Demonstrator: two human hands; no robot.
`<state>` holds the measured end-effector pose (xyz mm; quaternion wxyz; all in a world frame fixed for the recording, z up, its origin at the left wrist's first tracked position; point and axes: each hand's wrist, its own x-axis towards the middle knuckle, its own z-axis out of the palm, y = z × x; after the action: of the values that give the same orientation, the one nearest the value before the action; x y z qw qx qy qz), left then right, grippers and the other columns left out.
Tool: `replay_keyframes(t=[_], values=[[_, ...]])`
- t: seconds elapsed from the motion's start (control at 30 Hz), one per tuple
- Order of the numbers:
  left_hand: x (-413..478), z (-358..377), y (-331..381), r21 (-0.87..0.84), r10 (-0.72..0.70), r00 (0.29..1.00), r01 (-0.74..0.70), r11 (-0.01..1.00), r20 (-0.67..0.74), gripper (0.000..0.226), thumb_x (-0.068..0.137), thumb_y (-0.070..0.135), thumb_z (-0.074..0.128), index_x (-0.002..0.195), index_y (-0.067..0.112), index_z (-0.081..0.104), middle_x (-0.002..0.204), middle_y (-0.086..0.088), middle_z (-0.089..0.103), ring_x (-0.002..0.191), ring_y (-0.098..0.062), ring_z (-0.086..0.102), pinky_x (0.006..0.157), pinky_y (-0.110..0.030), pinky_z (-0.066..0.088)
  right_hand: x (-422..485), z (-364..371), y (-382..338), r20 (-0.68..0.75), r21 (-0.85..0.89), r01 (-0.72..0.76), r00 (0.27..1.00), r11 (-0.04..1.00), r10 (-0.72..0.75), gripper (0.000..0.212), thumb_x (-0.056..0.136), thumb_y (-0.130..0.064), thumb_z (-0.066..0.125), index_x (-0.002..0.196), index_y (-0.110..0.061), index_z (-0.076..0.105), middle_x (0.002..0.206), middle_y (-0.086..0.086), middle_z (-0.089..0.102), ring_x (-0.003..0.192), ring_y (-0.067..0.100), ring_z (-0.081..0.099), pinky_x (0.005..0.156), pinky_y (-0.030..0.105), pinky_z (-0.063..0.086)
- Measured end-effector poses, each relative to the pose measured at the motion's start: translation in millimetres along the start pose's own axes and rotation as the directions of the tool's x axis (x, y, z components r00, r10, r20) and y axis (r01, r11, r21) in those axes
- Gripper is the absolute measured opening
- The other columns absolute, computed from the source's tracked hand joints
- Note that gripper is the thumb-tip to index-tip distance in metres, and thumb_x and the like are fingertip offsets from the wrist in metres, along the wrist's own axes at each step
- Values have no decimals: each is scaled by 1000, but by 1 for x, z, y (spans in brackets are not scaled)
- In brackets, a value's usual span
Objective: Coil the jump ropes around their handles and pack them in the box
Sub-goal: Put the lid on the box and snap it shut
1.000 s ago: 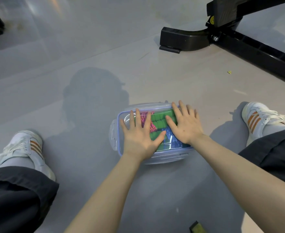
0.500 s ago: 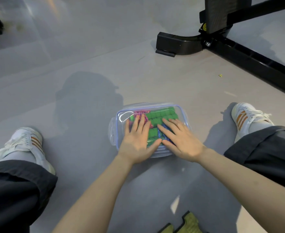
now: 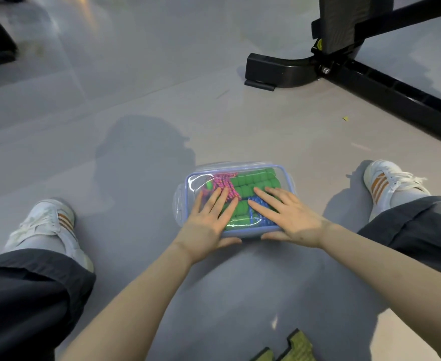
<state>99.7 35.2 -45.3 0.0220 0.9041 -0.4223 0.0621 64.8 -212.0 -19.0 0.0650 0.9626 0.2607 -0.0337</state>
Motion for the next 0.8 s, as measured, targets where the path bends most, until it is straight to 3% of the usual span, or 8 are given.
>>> replay_keyframes(t=[0.17, 0.33, 0.43, 0.53, 0.6, 0.67, 0.73, 0.8], values=[[6, -1, -6, 53, 29, 1000, -28, 998, -5, 75, 86, 58, 39, 136, 3, 49, 138, -23, 49, 129, -36, 46, 100, -61, 38, 4, 4, -1, -94, 6, -30, 995, 1000, 30, 67, 93, -61, 15, 139, -17, 35, 140, 15, 48, 119, 35, 54, 101, 44, 41], [20, -14, -31, 157, 28, 996, -41, 987, 80, 77, 81, 66, 32, 142, 21, 41, 138, -18, 51, 126, -34, 51, 107, -53, 31, 12, -3, -27, -121, 107, -218, 966, 970, 230, 70, 94, -62, 11, 135, -16, 45, 134, 18, 53, 113, 36, 58, 97, 47, 44], [27, -34, -67, 257, 86, 985, -123, 958, 152, 84, 63, 71, 63, 137, 35, 48, 136, -18, 52, 123, -33, 53, 95, -60, 42, 30, -12, -73, -106, 201, -366, 914, 908, 392, 71, 91, -63, 18, 127, -16, 58, 125, 15, 61, 101, 31, 62, 92, 38, 37], [24, -57, -96, 300, 42, 987, -87, 950, 153, 105, 42, 37, 93, 137, 38, 48, 135, -23, 51, 122, -37, 53, 93, -65, 39, 46, -36, -88, -164, 303, -251, 937, 919, 310, 66, 85, -60, 30, 115, -14, 66, 111, 8, 69, 86, 27, 60, 78, 33, 26], [24, -75, -86, 316, -90, 969, 13, 949, 231, 86, 79, 19, 72, 147, 41, 25, 152, -22, 27, 140, -32, 29, 110, -59, 20, 53, -49, -74, -152, 372, -92, 976, 924, 158, 62, 88, -58, 27, 114, -17, 65, 108, 1, 70, 100, 28, 54, 89, 31, 24], [20, -70, -60, 237, -261, 926, 198, 951, 274, 65, 93, 19, 47, 151, 32, 20, 154, -12, 18, 143, -26, 17, 114, -47, 13, 57, -48, -59, -140, 323, 17, 990, 946, 30, 66, 90, -62, 26, 134, -20, 50, 137, 3, 53, 131, 28, 36, 110, 30, 7], [6, -56, -24, 91, -354, 923, 343, 935, 152, 52, 89, 27, 36, 140, 19, 46, 136, -11, 45, 127, -28, 42, 102, -41, 33, 53, -33, -52, -67, 252, 52, 997, 966, -37, 76, 86, -67, 18, 149, -25, 17, 158, 0, 9, 146, 20, 1, 114, 28, -14], [-10, -37, 4, -119, -460, 880, 472, 873, 114, 55, 81, 29, 31, 118, 8, 66, 113, -17, 63, 104, -33, 61, 84, -43, 50, 47, -22, -49, -47, 251, 53, 998, 966, -42, 76, 86, -67, 18, 149, -28, 2, 154, -7, -10, 143, 13, -13, 112, 25, -20]])
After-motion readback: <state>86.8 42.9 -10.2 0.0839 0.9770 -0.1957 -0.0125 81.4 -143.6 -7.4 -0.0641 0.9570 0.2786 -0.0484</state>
